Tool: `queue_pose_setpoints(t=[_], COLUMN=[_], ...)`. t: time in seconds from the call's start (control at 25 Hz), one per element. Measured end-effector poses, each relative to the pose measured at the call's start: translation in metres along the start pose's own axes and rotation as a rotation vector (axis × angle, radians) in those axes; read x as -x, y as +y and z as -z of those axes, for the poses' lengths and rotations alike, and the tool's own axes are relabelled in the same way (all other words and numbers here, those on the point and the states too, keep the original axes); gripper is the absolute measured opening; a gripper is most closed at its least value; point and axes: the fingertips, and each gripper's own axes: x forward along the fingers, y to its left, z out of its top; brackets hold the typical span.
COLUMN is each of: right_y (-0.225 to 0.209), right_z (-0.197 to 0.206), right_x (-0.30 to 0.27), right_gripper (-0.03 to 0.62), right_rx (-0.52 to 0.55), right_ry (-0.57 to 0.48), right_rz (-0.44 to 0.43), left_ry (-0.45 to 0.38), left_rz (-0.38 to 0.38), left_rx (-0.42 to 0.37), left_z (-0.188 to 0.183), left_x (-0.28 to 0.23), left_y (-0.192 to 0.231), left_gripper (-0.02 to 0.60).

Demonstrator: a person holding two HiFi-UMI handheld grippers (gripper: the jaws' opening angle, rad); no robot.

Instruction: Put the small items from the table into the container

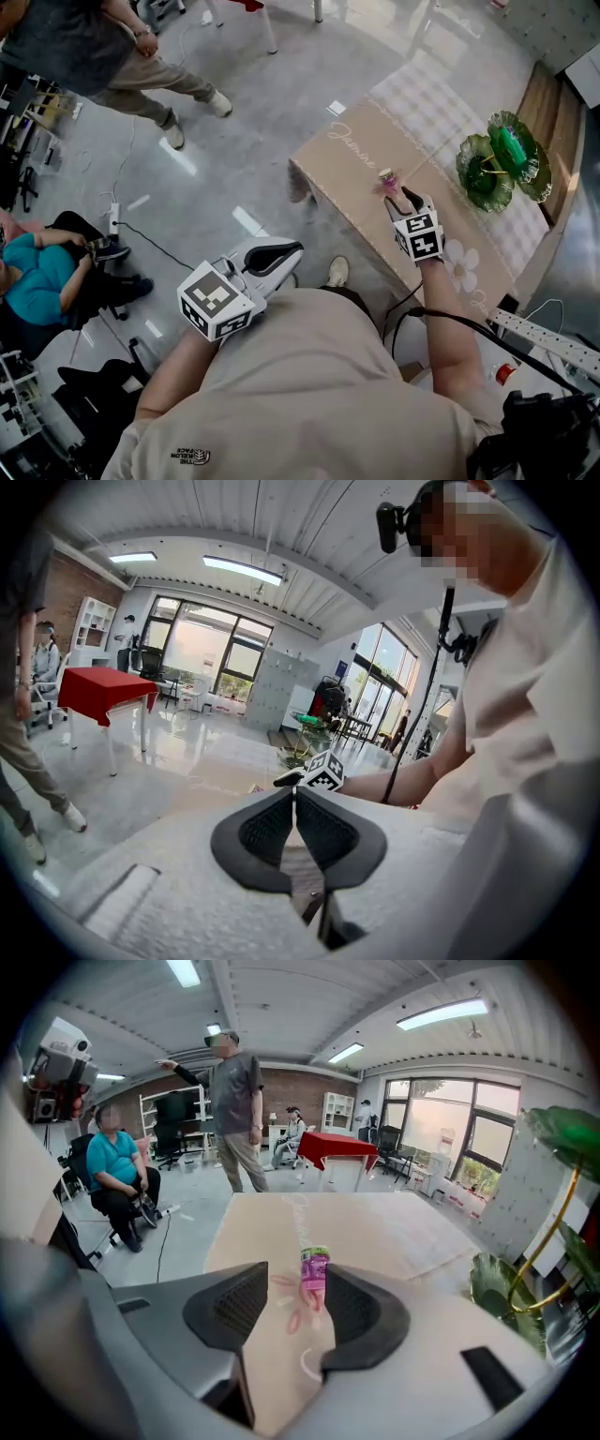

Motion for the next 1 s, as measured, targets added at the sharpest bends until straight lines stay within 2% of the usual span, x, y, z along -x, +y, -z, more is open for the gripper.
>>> queue_pose_setpoints(t=[0.32,0.52,0.56,0.8,1.0], right_y=[-0.020,-0.023,-0.024,-0.028,-0.029], right_z=[0.015,0.023,0.024,0.018,0.006], right_x=[-0.054,-0.068,-0.068,-0.051,-0.020], right_gripper=[0.213,0.197,0.167,0.163,0.161], right_rx=[-0.006,-0.007,-0.011,-0.015,-0.014], right_ry=[0.057,0.077,0.075,0.050,0.039], right_rz=[-0.039,-0.065,-0.069,-0.105,-0.124], left_ry=[0.025,0.040,0.041,0.039,0.041], left_rz=[-0.052,-0.053,-0.052,-0.039,0.008], left_rx=[-0.001,-0.007,-0.008,-0.022,-0.040], left_z=[-0.007,-0.011,-0.013,-0.024,-0.032], left_x=[-0.023,-0.038,-0.041,-0.059,-0.078], left_y=[0.002,-0.001,-0.001,-0.004,-0.012], left_gripper=[0.008,0.008,0.008,0.008,0.008])
